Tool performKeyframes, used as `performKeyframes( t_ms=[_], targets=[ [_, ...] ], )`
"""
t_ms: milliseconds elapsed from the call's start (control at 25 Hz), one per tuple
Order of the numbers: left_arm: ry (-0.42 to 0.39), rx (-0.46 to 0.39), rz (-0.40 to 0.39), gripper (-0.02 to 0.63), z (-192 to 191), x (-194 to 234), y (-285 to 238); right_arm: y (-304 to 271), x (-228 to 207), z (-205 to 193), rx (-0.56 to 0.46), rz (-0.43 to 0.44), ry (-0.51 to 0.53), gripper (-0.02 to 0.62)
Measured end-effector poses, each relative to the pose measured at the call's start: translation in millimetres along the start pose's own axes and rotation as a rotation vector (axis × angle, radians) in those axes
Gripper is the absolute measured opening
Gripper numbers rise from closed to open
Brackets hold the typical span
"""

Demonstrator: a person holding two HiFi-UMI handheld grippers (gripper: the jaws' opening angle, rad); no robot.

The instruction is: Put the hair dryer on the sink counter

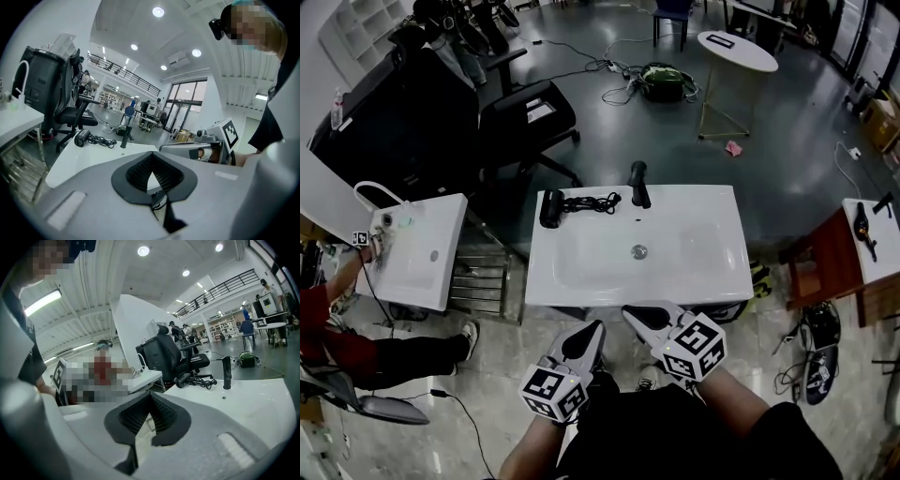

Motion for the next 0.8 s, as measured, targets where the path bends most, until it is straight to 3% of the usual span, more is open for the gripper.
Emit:
performKeyframes(
  t_ms=[800],
  targets=[
    [0.011, -0.001, 0.011, 0.003, -0.7, -4.0, 3.7, 2.9, -0.1, -0.3, -0.006, 0.004, -0.008, 0.000]
  ],
)
Point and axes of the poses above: the fingertips, and each gripper's own axes: y backward along the fingers, x to its left, z out of its top, the point moved 10 cm from there along y, backward along the fingers, and after that the axes turned 11 degrees about -y, right-handed, at the moved point
